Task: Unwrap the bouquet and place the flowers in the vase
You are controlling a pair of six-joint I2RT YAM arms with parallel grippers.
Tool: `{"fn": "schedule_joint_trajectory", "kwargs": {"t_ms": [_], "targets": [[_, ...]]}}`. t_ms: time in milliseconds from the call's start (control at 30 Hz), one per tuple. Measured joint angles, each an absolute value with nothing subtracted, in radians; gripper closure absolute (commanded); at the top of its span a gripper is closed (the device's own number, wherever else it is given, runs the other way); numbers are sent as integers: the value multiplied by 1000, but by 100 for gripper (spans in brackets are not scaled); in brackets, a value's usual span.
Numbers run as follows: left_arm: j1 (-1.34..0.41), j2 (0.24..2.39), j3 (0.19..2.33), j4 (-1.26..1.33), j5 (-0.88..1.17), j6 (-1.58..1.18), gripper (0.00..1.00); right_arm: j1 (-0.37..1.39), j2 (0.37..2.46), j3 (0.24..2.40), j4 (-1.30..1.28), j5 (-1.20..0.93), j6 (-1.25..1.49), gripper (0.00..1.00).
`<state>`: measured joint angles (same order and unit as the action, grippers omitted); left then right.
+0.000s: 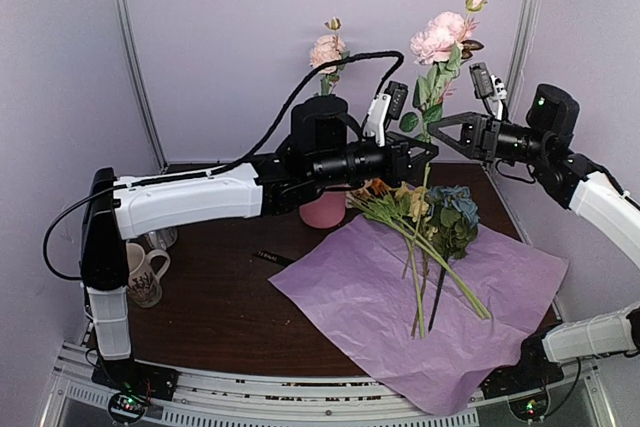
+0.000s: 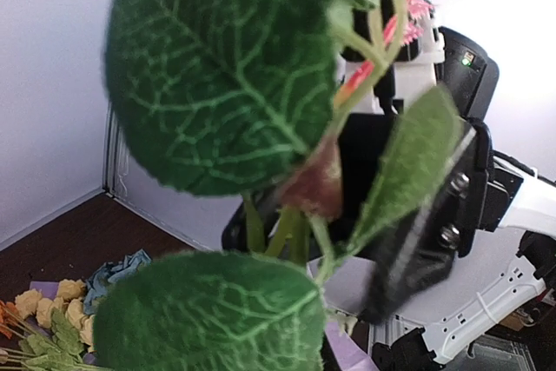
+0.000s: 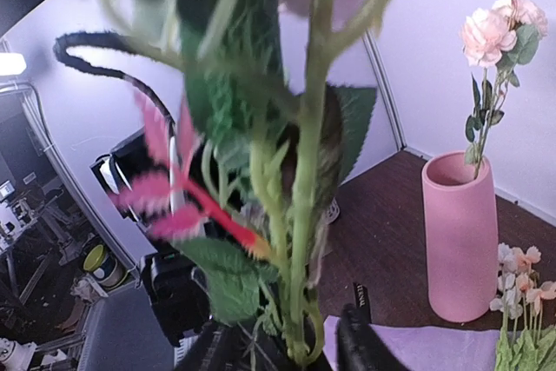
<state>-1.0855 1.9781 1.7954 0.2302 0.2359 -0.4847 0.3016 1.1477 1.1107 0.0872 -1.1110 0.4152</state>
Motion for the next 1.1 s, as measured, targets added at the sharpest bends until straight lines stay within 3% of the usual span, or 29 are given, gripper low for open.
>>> {"fn": "schedule_joint_trajectory", "kwargs": {"t_ms": [67,133,167,300,433,667,1100], "targets": [[-1075,1978,1814,212,239,-473,100,281,1146,1126,10,-1136,365,35],[-1060,1978,1838,202,241,-457,100,210,1127,1128,-57,-1171,313,15],[-1048,1978,1856,193,245,-446,100,142,1101,1118,-90,-1184,275,12],[-987,1978,1943,121,265,-392,100,11,988,1063,-222,-1195,122,13],[-912,1981,2120,-10,273,-322,100,-5,884,921,-335,-1144,-57,14],[-761,1980,2384,-84,265,-263,100,-68,900,783,-406,-1071,-165,14],[-673,2060,2418,-81,209,-196,100,-74,931,783,-408,-1069,-231,15]]}}
